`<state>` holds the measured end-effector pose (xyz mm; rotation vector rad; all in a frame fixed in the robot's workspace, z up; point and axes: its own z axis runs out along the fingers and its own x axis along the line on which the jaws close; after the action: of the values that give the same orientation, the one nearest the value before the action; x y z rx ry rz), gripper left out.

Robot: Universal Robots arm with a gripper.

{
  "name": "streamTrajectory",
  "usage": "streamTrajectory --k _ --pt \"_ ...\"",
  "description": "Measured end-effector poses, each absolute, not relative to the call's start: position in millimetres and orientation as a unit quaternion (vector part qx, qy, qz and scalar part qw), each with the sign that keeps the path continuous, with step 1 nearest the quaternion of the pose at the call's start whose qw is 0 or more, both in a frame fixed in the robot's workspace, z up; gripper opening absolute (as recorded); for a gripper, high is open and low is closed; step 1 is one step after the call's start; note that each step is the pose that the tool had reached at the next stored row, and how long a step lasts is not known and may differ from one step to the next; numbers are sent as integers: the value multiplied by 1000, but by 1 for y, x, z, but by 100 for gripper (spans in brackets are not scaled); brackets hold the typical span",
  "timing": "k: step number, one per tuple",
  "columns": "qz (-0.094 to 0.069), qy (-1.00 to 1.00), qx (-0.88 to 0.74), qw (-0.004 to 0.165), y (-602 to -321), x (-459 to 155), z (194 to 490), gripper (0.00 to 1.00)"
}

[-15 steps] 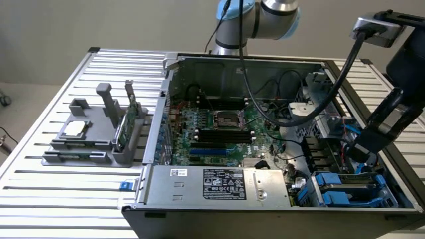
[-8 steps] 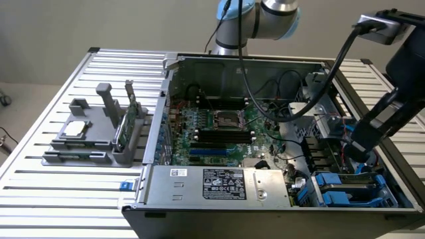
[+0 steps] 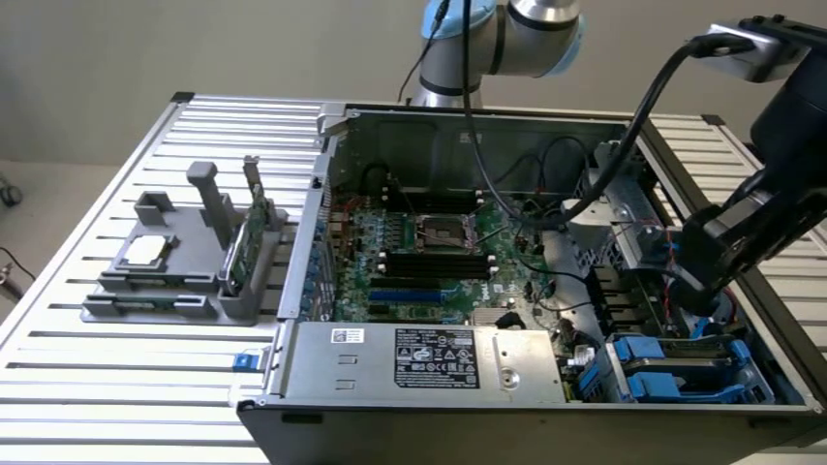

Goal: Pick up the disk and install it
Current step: 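Insert the disk into the insertion slot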

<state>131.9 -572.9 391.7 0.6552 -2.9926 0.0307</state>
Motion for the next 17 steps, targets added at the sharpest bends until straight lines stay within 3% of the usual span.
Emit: streamTrajectory --k 17 --pt "1 -997 67 40 -573 132 391 26"
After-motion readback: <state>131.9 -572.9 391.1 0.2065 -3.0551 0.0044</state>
